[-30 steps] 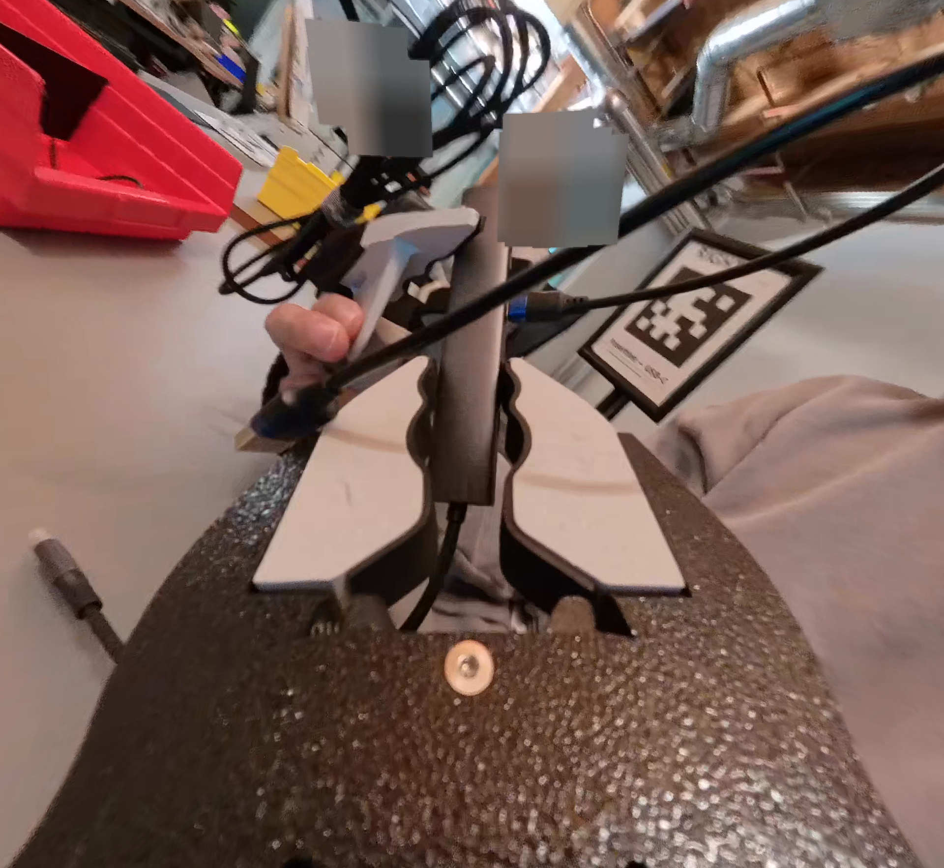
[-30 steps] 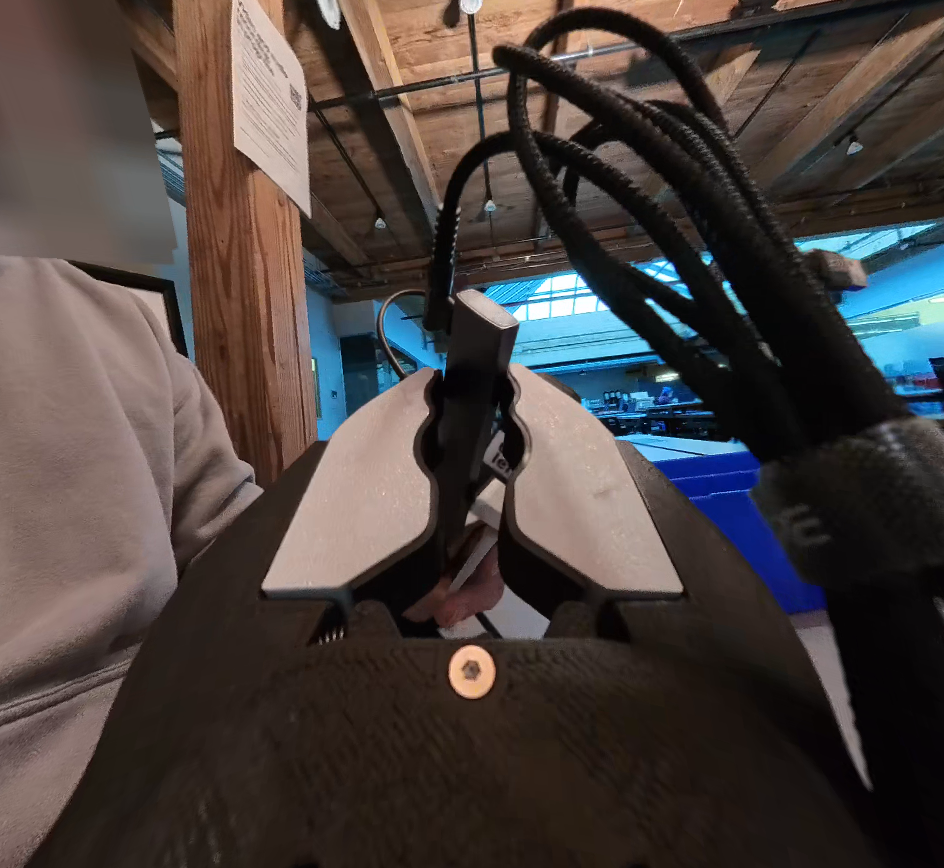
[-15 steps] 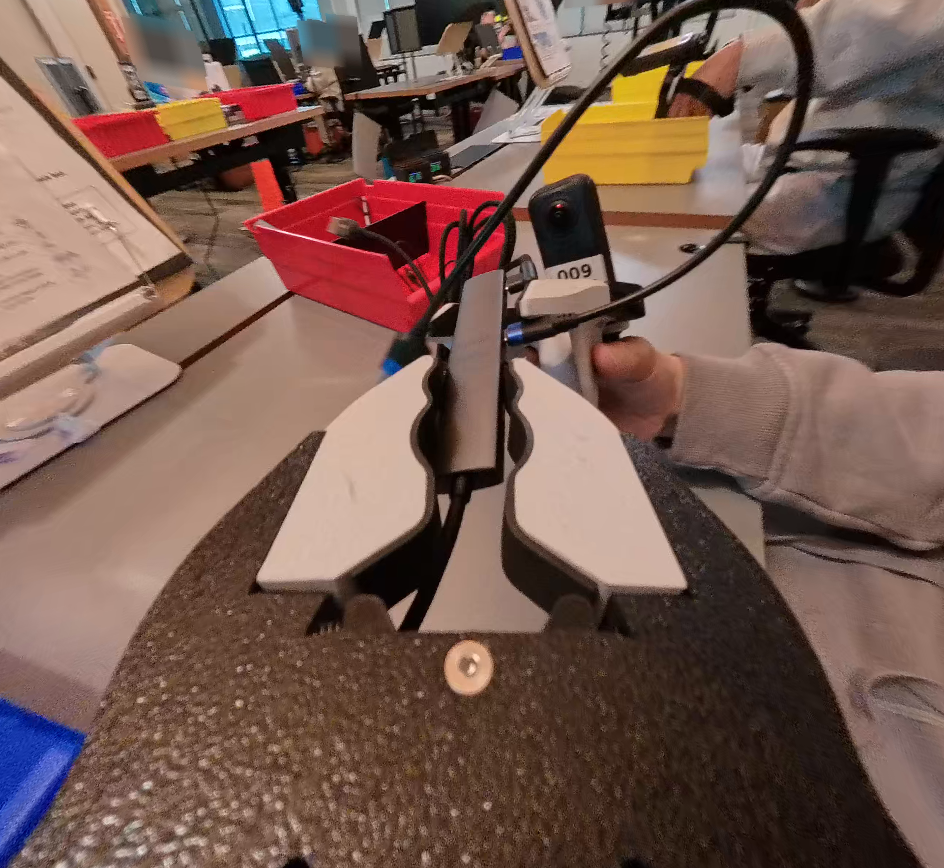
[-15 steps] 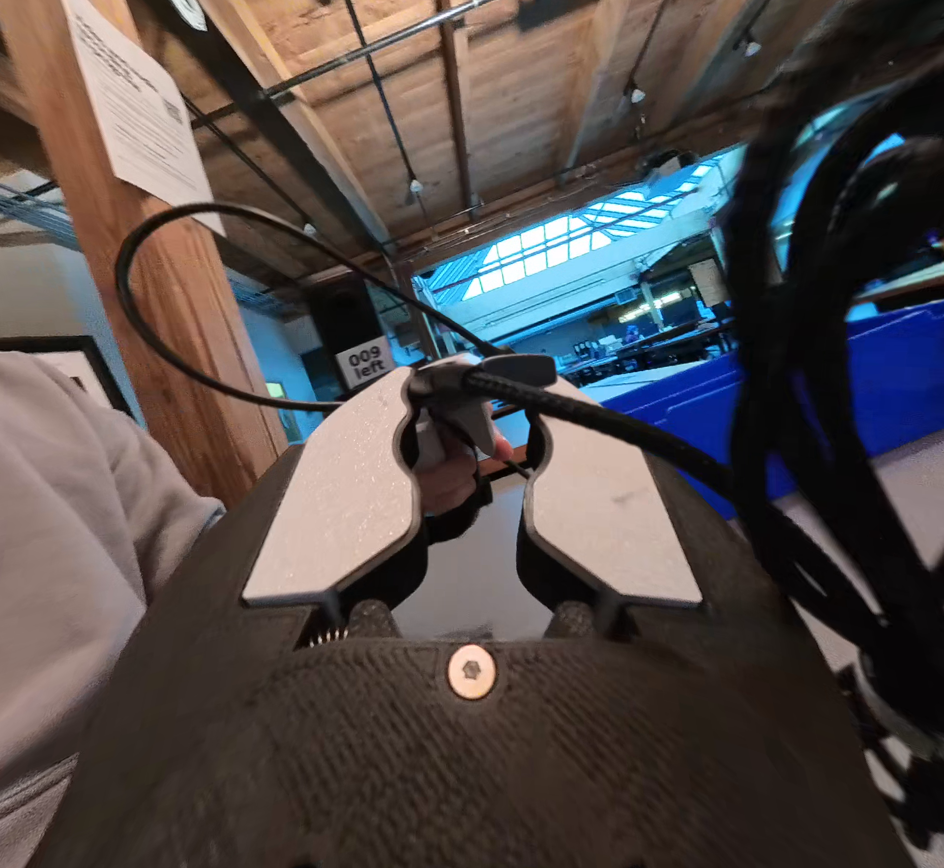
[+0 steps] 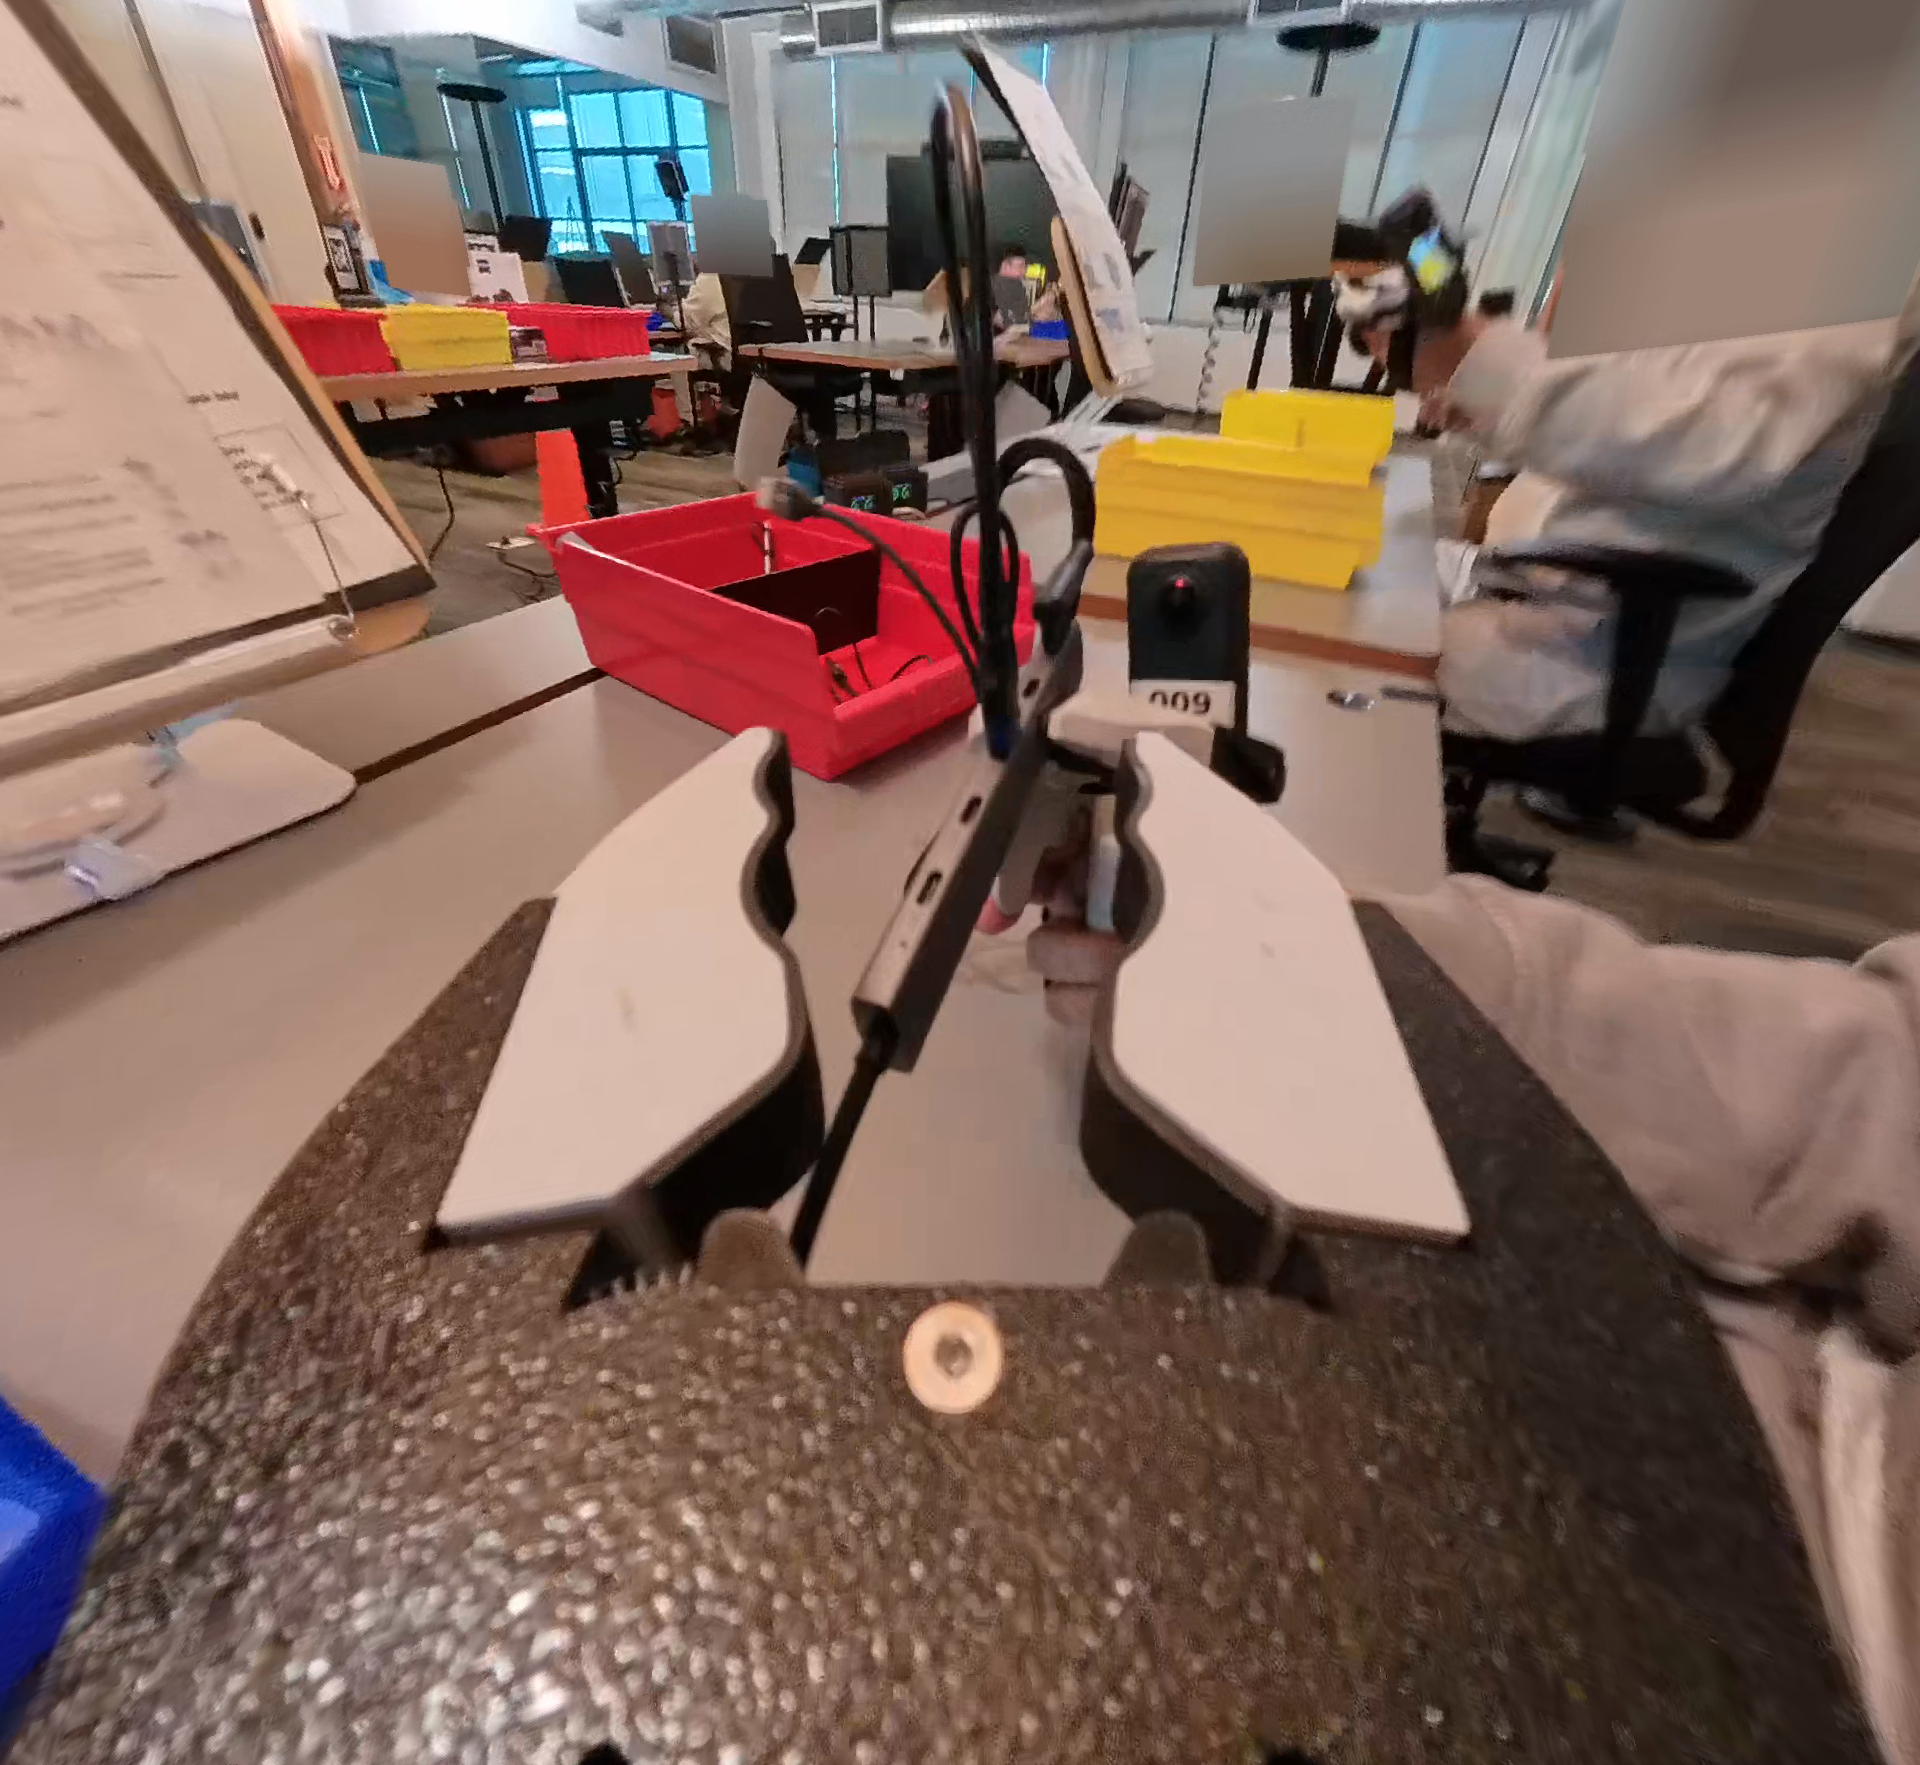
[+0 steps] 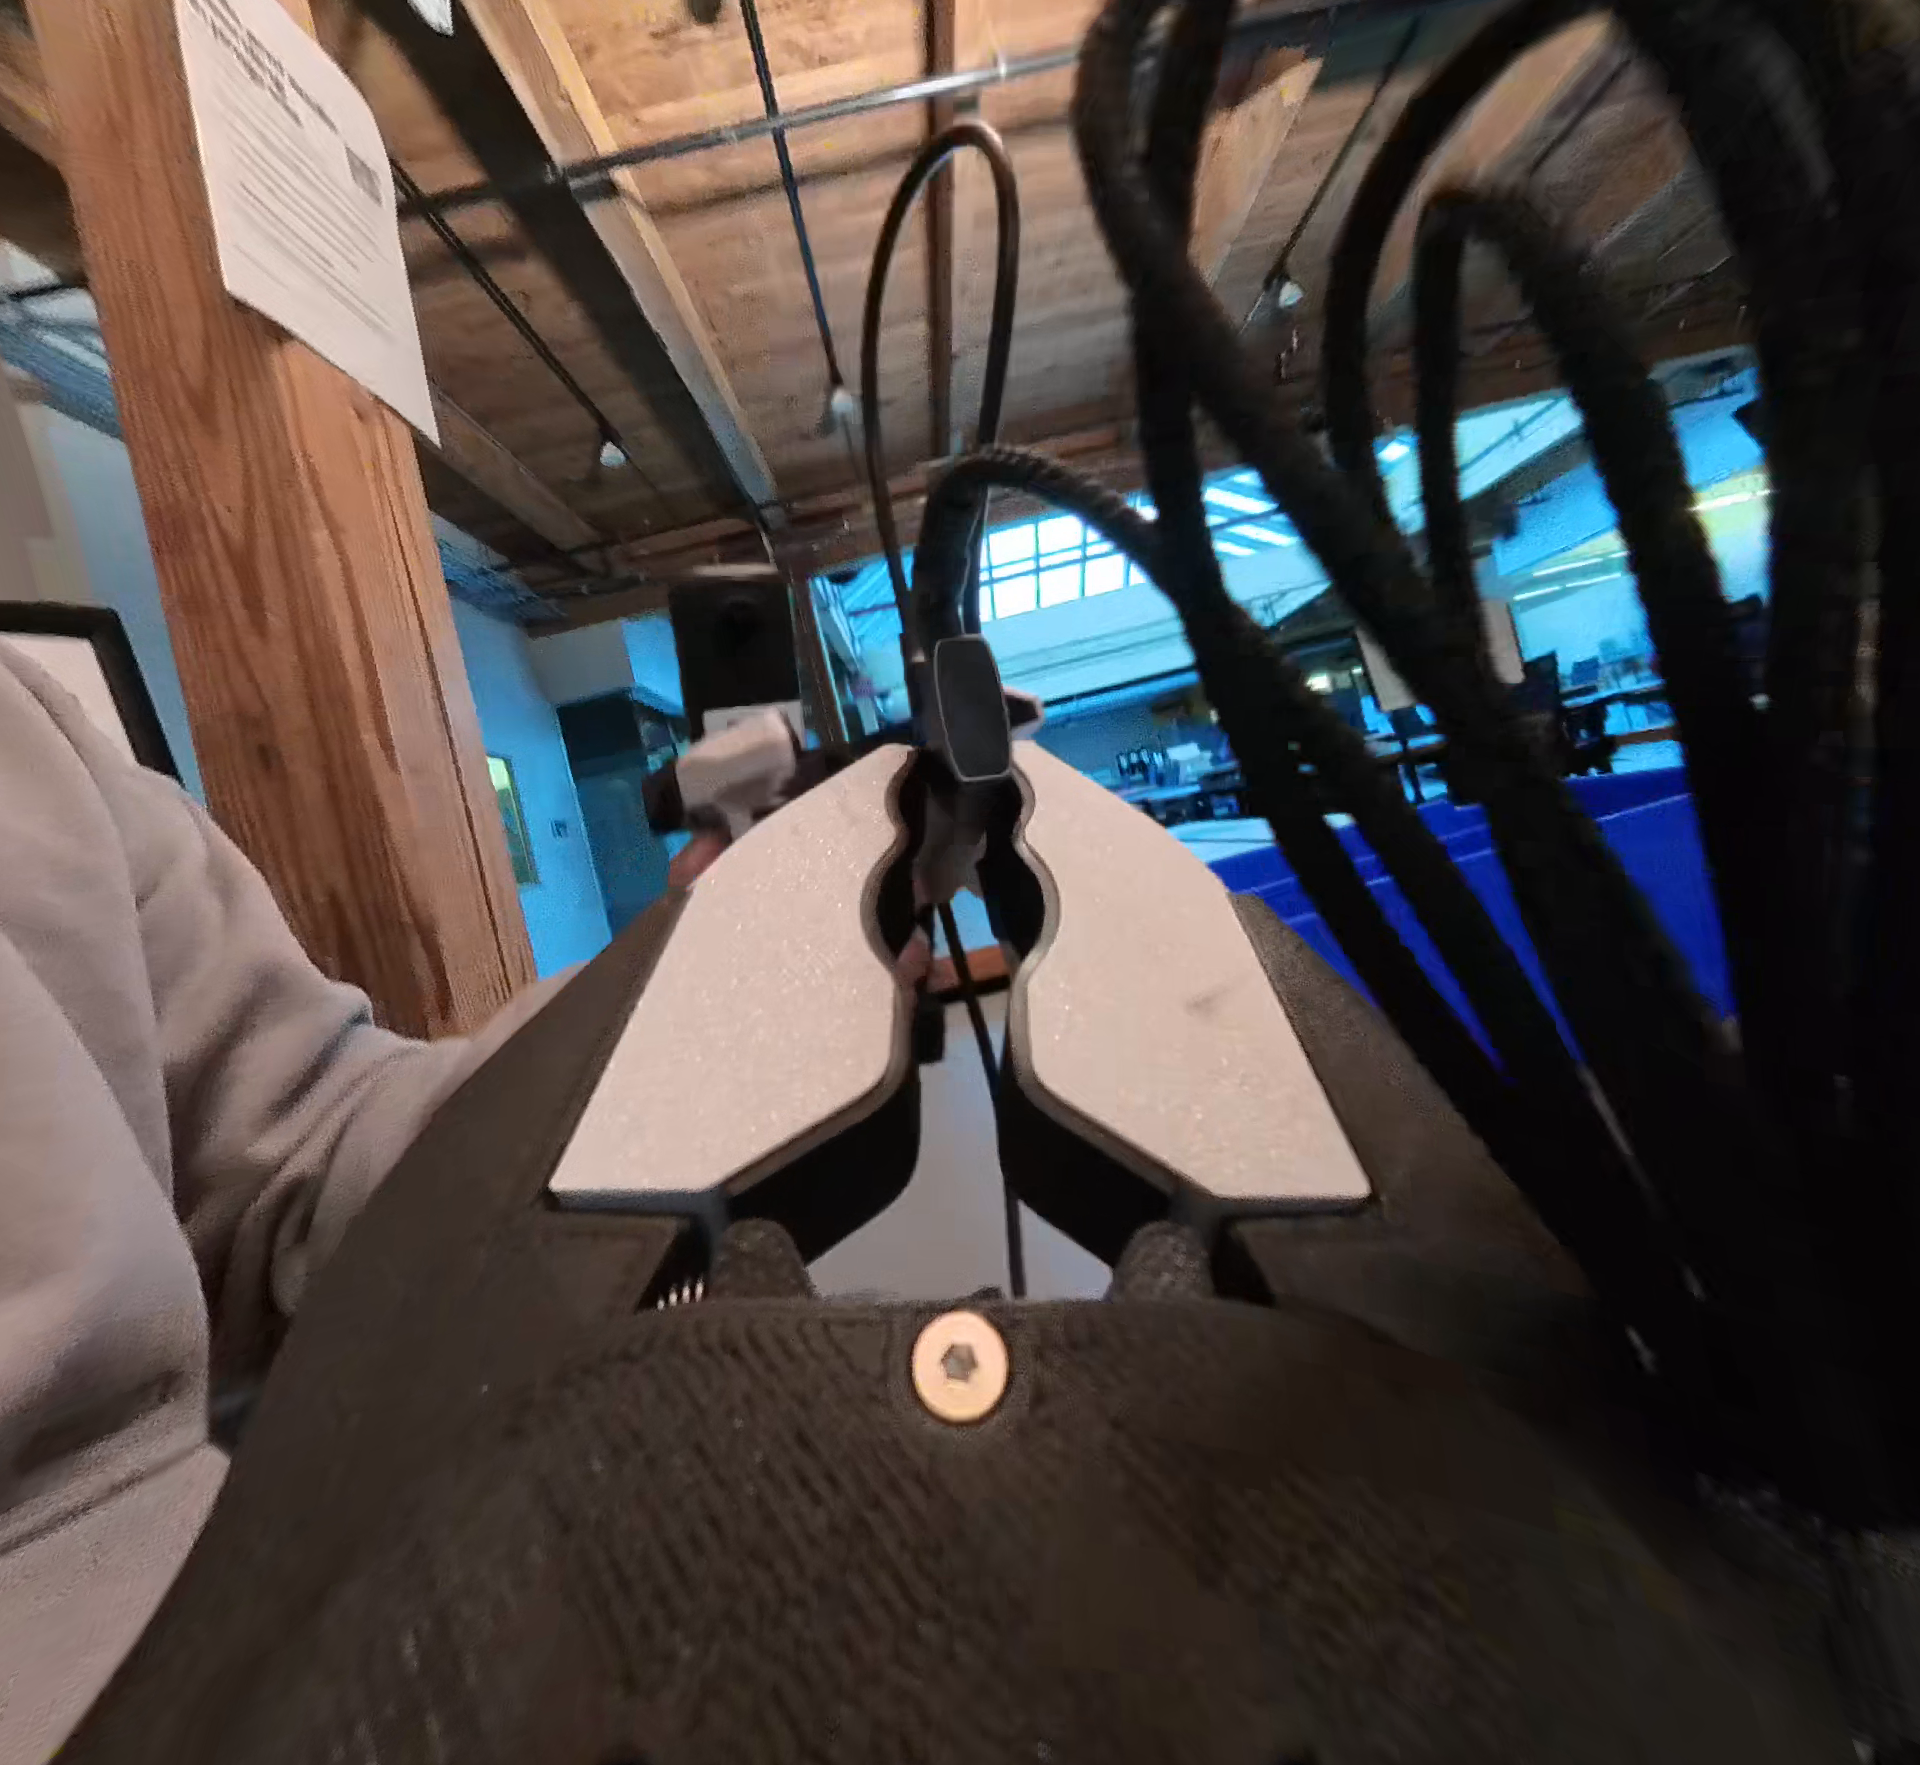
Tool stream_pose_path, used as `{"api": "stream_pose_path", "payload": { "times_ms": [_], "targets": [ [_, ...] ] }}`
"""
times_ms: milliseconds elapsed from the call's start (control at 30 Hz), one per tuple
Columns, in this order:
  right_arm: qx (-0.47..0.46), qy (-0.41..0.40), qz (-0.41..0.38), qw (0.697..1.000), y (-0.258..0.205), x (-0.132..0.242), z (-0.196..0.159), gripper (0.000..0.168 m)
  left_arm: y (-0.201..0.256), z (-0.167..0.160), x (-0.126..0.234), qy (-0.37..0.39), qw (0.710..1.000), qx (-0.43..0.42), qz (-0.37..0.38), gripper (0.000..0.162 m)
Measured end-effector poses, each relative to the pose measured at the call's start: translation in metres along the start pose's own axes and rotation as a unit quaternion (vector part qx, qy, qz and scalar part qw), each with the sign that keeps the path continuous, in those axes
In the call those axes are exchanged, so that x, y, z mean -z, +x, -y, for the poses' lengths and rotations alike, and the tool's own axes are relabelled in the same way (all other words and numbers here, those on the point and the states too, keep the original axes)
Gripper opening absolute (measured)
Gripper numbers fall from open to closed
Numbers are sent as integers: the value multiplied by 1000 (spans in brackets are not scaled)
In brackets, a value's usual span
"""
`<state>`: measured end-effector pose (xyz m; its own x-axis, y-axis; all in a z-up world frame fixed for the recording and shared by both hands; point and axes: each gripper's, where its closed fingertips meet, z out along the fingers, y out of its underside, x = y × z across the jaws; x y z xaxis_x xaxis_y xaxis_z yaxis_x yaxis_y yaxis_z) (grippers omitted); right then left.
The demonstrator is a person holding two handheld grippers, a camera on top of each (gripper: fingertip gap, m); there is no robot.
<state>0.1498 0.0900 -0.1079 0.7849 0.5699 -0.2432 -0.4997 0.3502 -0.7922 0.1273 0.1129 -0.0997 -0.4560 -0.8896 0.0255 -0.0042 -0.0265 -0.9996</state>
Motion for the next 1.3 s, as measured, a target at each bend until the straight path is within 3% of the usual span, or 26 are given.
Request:
{"api": "stream_pose_path", "payload": {
  "times_ms": [100, 200, 300, 400, 467, 533, 600, 667, 733, 767, 867, 1100, 1233, 1300],
  "targets": [
    [18, -11, -8, 1000, 0, 2, 4, 10, -5, 6, 14, -4, 1000, -7, 12, 55],
    [-2, -1, -30, 1000, 5, 1, 10, 10, -17, -10, 23, -73, 984, -144, 74, 65],
    [-33, 8, -56, 998, 12, -4, 13, 10, -18, -23, 20, -108, 945, -282, 123, 66],
    [-44, 22, -20, 999, 3, -6, 16, 10, -20, -40, 14, -126, 933, -307, 136, 65],
    [-4, 33, 2, 999, -5, -1, 18, 10, -12, -40, 12, -96, 962, -227, 114, 66],
    [26, 28, 27, 999, -13, 5, 18, 10, 3, -32, 12, -52, 994, -89, 46, 65],
    [46, -6, 63, 997, -23, 11, 12, 10, 15, -23, 18, -30, 994, 86, -55, 62],
    [88, -34, 93, 991, -34, 14, 4, 10, 26, -20, 27, -48, 947, 266, -177, 55],
    [105, -45, 127, 985, -46, 15, 1, 10, 38, -23, 38, -93, 871, 389, -285, 52],
    [113, -47, 133, 983, -49, 14, 1, 10, 40, -28, 40, -109, 847, 416, -311, 46],
    [137, -57, 142, 979, -54, 13, -1, 10, 45, -38, 38, -126, 808, 465, -339, 51],
    [139, -9, 135, 981, -51, 17, 14, 10, 56, -59, 25, -136, 758, 527, -361, 63],
    [139, -16, 135, 981, -50, 19, 12, 11, 60, -48, 23, -75, 688, 587, -420, 68],
    [144, -23, 136, 980, -50, 22, 12, 11, 63, -47, 21, -63, 679, 593, -428, 67]
  ]
}}
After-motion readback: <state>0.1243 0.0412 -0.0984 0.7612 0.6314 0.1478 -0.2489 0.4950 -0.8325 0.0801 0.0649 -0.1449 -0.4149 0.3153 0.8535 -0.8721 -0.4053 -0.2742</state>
